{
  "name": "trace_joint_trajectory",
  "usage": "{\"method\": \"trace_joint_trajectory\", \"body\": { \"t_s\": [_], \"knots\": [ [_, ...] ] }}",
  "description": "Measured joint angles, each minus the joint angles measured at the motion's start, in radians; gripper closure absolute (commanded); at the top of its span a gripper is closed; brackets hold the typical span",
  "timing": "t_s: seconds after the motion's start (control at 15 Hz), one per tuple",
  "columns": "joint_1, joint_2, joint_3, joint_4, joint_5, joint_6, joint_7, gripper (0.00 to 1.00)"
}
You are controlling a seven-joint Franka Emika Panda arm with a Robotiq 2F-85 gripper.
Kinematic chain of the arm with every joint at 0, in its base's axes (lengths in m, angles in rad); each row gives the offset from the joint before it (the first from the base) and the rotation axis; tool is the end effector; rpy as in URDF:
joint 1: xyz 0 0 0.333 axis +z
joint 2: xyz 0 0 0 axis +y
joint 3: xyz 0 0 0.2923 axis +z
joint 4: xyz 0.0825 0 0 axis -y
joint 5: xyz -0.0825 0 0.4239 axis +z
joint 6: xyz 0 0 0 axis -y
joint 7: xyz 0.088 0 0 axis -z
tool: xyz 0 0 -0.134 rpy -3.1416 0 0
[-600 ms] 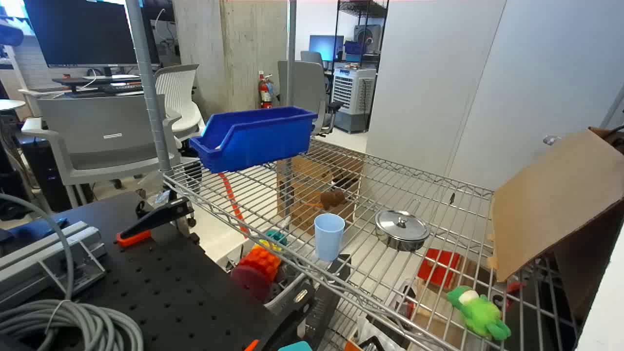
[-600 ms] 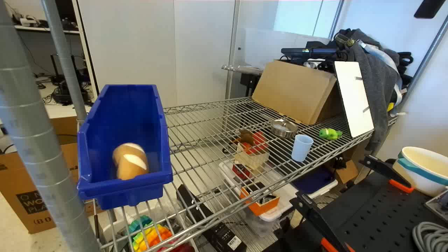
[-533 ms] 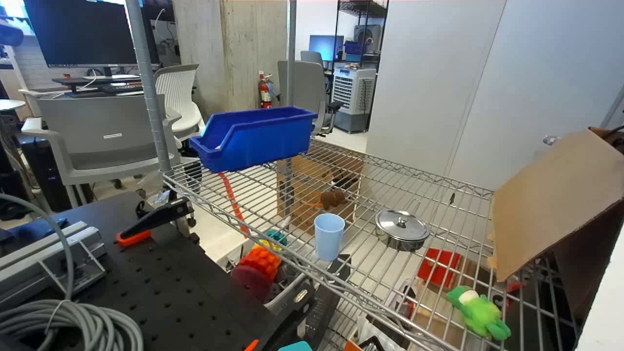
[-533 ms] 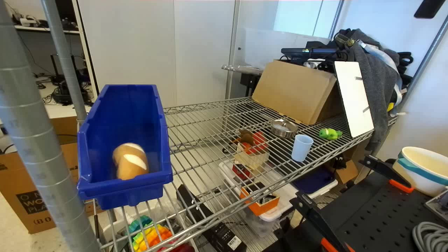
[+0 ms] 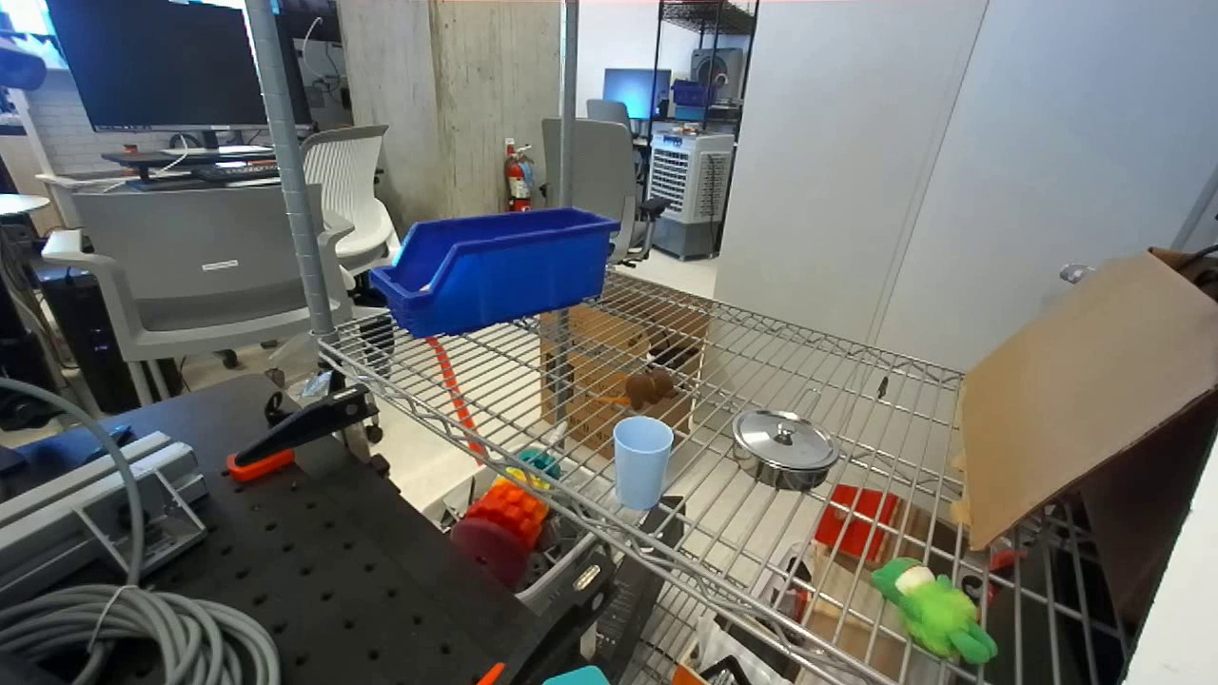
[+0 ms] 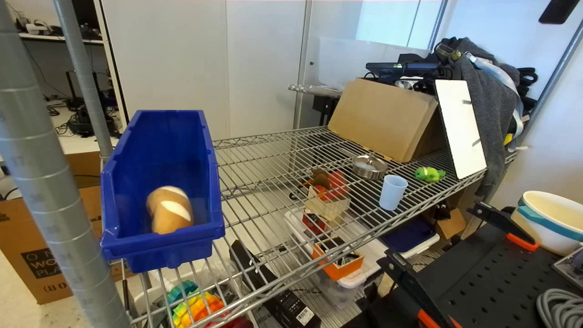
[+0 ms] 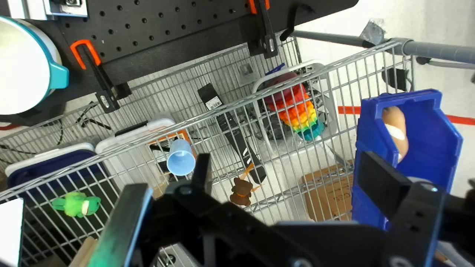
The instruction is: Remove the bread from the blue object
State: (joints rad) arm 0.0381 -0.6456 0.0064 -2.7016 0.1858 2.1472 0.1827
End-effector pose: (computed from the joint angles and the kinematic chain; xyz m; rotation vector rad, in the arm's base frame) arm 0.4029 0.0295 0.3669 -2.9537 0.3467 -0.1086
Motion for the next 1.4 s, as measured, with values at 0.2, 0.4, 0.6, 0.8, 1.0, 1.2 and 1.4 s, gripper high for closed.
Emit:
{"method": "trace_joint_trajectory", "body": {
  "t_s": [0.2,0.4,0.6,0.8,1.0,1.2,1.4],
  "knots": [
    [0.000,0.002,0.001,0.000,-0.001,0.000,0.000,0.00],
    [0.001,0.055,0.038,0.013,-0.002,0.051,0.001,0.00],
    [0.012,0.189,0.129,0.052,-0.017,0.204,0.031,0.00],
    [0.023,0.367,0.243,0.116,-0.130,0.363,0.129,0.00],
    [0.025,0.546,0.333,0.201,-0.347,0.463,0.289,0.00],
    [0.066,0.702,0.341,0.313,-0.561,0.475,0.420,0.00],
    [0.133,0.836,0.312,0.456,-0.638,0.417,0.425,0.00]
  ]
}}
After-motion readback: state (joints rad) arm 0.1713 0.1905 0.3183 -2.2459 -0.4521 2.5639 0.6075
